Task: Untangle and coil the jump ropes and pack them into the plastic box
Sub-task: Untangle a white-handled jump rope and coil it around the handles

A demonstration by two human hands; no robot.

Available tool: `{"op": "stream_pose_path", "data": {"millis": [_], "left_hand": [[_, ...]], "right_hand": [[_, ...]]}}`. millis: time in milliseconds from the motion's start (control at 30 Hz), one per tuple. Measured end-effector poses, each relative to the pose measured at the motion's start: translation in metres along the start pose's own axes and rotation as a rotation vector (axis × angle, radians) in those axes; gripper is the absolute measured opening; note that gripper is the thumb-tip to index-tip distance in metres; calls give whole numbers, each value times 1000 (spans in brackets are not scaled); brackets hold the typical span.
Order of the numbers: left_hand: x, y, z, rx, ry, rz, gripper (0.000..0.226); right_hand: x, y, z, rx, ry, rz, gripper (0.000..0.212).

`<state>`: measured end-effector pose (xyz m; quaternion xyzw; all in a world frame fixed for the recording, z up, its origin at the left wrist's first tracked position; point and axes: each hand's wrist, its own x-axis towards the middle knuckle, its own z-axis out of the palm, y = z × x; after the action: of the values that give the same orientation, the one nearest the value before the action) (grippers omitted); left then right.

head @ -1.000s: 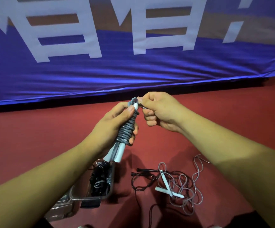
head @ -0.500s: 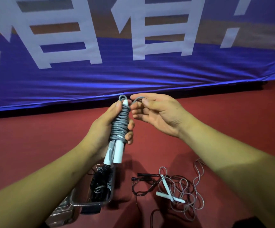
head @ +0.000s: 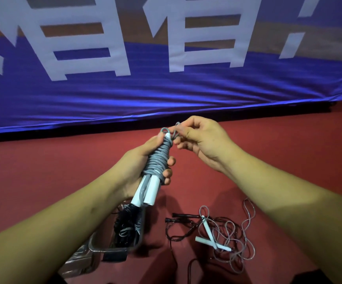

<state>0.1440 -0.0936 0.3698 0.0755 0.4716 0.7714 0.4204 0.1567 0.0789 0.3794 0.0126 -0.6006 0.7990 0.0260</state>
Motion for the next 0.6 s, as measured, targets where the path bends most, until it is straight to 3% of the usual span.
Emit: {"op": "stream_pose_path", "data": {"millis": [200, 367, 467, 600], "left_hand": [[1, 5, -3, 28, 29, 61, 22], [2, 7, -5, 37, 7, 48, 22], [3, 6, -5, 50, 26, 21, 23], [2, 6, -7, 41, 94, -23, 41]], "right_hand": [[3, 1, 0, 166, -4, 32, 7], [2, 1, 4, 57, 14, 1, 8], [4, -1, 5, 25, 71, 5, 19], [5, -4, 5, -252, 70, -60, 13]]}}
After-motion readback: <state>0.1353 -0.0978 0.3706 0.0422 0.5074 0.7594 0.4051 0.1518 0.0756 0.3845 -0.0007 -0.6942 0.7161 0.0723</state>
